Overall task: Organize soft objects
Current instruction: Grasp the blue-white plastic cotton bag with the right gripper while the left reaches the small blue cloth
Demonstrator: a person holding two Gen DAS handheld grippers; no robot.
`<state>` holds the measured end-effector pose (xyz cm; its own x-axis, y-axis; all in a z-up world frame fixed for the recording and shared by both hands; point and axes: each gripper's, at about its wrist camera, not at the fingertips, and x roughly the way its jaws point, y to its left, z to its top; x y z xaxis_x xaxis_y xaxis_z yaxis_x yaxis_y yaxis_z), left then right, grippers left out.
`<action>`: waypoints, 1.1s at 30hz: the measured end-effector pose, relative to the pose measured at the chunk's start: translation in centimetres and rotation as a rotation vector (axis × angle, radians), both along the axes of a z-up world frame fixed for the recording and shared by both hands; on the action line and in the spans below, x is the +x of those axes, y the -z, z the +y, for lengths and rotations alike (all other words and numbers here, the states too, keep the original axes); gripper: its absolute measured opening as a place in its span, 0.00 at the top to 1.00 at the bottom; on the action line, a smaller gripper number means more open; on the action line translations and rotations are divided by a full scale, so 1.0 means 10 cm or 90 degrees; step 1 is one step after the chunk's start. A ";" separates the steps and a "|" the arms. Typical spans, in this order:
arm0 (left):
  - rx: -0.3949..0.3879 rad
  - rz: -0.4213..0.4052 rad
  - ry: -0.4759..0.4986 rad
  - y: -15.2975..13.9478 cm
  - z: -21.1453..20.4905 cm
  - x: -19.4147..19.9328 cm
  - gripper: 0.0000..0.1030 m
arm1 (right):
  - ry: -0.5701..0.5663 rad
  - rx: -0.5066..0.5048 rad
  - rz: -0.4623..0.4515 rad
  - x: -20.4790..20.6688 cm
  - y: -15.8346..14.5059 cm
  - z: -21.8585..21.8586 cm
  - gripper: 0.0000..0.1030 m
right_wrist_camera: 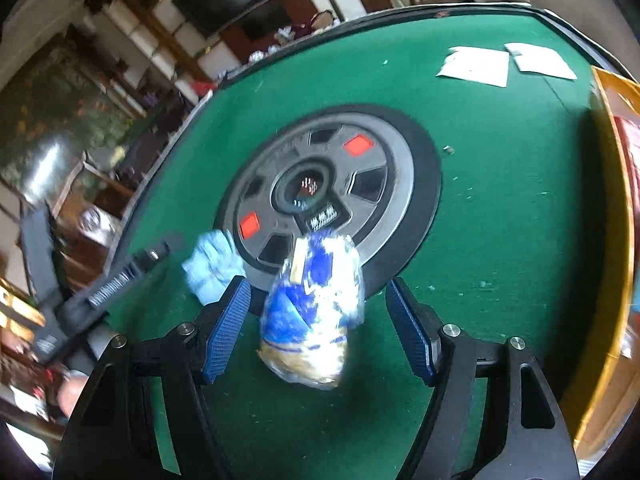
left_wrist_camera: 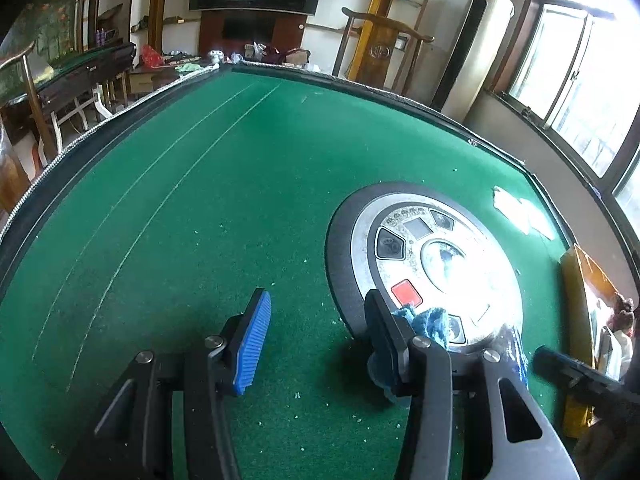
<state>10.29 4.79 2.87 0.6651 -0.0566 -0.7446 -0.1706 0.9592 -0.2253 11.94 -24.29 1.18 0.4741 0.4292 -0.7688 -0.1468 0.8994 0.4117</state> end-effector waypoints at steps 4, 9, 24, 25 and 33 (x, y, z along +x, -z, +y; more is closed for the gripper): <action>0.004 0.004 -0.008 0.02 0.01 0.01 0.52 | -0.014 -0.027 -0.001 0.03 0.11 0.19 0.31; 0.007 0.012 -0.005 0.06 0.00 0.03 0.52 | -0.024 -0.111 -0.036 -0.09 0.08 0.39 0.31; -0.033 0.004 0.082 0.02 -0.18 -0.02 0.39 | 0.016 -0.136 -0.098 -0.19 -0.01 0.22 0.55; -0.024 0.001 0.094 0.01 -0.23 -0.03 0.39 | 0.024 -0.129 -0.097 -0.19 -0.02 0.18 0.55; 0.037 -0.018 0.107 0.02 -0.41 -0.04 0.35 | 0.059 -0.112 -0.098 -0.21 -0.08 0.02 0.55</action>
